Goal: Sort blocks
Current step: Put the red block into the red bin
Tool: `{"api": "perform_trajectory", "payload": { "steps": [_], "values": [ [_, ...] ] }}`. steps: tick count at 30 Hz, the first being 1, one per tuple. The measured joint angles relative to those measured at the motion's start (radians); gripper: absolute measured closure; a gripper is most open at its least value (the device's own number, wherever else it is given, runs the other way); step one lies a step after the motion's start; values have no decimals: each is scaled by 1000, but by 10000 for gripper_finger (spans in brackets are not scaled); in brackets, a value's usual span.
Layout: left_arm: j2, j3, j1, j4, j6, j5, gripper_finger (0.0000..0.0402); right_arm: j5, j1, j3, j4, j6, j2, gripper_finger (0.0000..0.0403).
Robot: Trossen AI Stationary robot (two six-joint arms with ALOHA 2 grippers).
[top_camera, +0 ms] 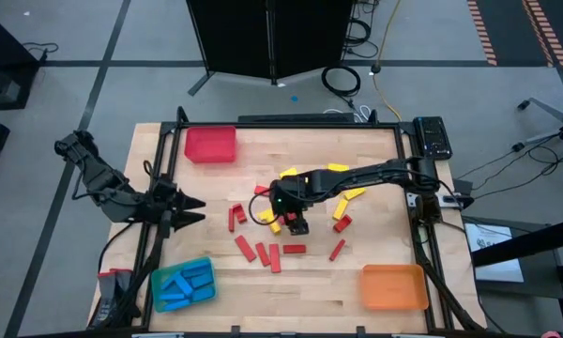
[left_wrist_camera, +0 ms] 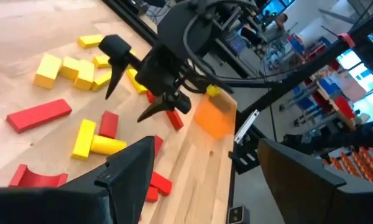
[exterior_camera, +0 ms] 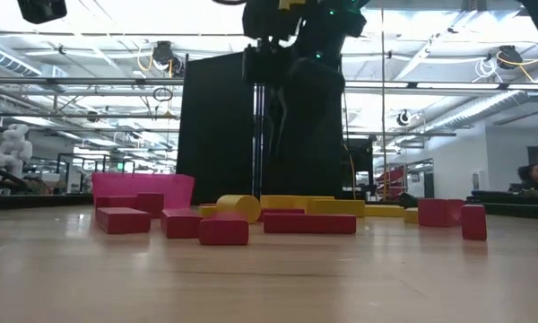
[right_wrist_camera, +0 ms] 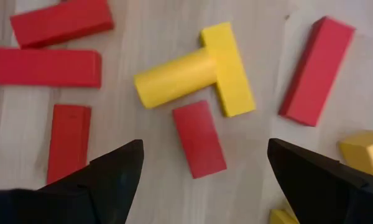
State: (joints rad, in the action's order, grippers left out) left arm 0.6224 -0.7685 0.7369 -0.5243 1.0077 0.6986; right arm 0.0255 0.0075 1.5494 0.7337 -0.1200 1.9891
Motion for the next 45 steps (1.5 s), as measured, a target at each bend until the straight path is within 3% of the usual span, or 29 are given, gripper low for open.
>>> {"api": "perform_trajectory", "payload": {
  "steps": [20, 24, 30, 39, 45],
  "values": [
    [-1, 0, 0, -8, -50, 66, 111, 13, -8, 4, -39, -49, 194, 71],
    [-1, 0, 0, -8, -49, 66, 111, -19, -8, 3, -43, -56, 188, 132],
    [0, 1, 0, -10, -54, 66, 111, -21, -17, 3, -43, -60, 193, 291],
    [0, 1, 0, -26, -55, 104, 111, -50, -20, 1, -33, 8, 170, 294],
    [0, 1, 0, -45, -55, 193, 111, -168, -29, 68, 43, 21, 63, 294]
  ]
}}
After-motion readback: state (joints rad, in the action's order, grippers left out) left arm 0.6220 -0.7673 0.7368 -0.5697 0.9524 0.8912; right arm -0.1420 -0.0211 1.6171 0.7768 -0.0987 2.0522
